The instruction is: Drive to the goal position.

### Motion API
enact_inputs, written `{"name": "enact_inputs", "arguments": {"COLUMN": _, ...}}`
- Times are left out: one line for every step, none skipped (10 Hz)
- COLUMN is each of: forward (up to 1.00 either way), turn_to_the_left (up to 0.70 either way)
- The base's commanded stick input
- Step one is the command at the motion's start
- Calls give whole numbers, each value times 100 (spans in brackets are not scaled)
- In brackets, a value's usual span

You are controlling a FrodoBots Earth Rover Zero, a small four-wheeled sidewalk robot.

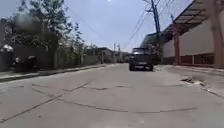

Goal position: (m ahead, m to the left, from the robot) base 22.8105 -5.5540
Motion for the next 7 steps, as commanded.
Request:
{"name": "enact_inputs", "arguments": {"forward": 100, "turn_to_the_left": 0}}
{"name": "enact_inputs", "arguments": {"forward": 100, "turn_to_the_left": 0}}
{"name": "enact_inputs", "arguments": {"forward": 100, "turn_to_the_left": 0}}
{"name": "enact_inputs", "arguments": {"forward": 100, "turn_to_the_left": 0}}
{"name": "enact_inputs", "arguments": {"forward": 100, "turn_to_the_left": 0}}
{"name": "enact_inputs", "arguments": {"forward": 100, "turn_to_the_left": 0}}
{"name": "enact_inputs", "arguments": {"forward": 100, "turn_to_the_left": 0}}
